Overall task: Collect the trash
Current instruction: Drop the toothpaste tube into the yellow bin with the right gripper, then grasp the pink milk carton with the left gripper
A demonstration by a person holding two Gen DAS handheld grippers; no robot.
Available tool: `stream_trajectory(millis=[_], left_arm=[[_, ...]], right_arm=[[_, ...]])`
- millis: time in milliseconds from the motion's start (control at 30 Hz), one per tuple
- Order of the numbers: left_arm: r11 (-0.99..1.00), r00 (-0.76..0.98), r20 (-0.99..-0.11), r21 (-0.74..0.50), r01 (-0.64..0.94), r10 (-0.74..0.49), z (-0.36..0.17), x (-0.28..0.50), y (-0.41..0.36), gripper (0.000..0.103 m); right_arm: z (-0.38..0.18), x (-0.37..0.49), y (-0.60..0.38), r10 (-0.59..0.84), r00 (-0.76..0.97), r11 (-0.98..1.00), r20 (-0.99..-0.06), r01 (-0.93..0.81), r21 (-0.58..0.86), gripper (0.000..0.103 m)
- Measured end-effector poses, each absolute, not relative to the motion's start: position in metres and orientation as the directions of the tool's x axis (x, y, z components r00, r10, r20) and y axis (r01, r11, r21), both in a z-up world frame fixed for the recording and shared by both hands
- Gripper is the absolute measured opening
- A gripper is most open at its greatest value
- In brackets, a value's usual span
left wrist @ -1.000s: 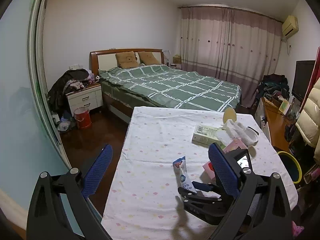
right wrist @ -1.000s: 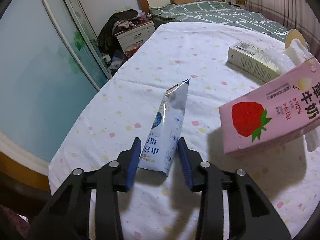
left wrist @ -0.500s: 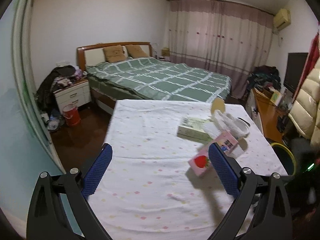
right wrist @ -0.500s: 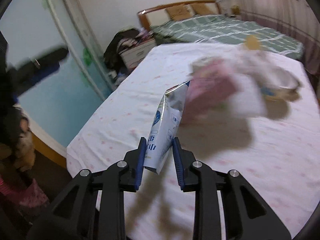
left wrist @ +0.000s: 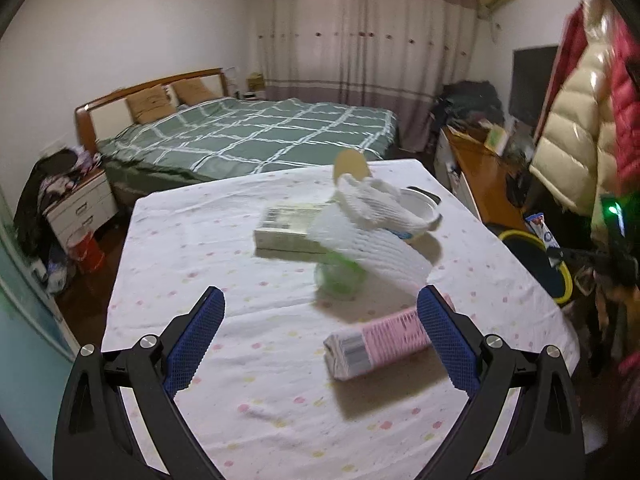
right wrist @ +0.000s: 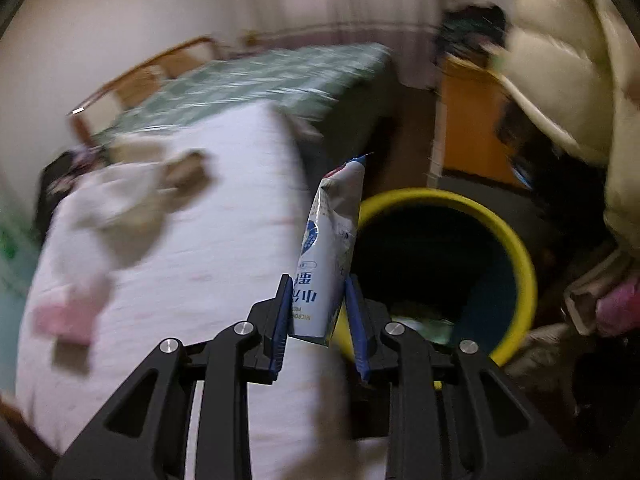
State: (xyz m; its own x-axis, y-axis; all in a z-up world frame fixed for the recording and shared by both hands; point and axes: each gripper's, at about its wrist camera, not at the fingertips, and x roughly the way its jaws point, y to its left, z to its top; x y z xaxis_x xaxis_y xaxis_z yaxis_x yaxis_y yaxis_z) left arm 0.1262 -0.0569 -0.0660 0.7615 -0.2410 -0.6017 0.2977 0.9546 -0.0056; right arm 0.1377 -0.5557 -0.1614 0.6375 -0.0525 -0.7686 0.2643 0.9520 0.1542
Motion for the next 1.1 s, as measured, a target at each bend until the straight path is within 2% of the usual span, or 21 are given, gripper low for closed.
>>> stream_trajectory(millis=[233,367,500,1100], left_arm=[[0.936,0.732,-0.63,0.025,0.352,-0.259,-0.074,0.14,-0.078,0.095],[0.923,0.721,-0.638,0.04,0.384,-0.272,-0.076,0.142,-0.087,0.095],[0.905,0.699,-0.649,0.038,0.423,-0.299,-0.08,0.145,-0.094,0.095],[0.85,0.484,-0.788,-0.091,0.518,-0.38,-0.153,0.157,-0.108,0.095]], right_arm=[[-0.215,0.157,-0.607,-0.117,0.542,0.909,-0.832,0.395,0.13,0.028],[-0.227,0.158,-0.624,-0.136,0.518,0.895,-0.844,0.43,0.12,0.034],[-0.227,0.153,-0.626,-0.141,0.523,0.891,-0.841,0.437,0.122,0.04],[-0.197,0.156,-0.605,-0.119,0.58,0.915,-0.806,0.378,0.137,0.044]])
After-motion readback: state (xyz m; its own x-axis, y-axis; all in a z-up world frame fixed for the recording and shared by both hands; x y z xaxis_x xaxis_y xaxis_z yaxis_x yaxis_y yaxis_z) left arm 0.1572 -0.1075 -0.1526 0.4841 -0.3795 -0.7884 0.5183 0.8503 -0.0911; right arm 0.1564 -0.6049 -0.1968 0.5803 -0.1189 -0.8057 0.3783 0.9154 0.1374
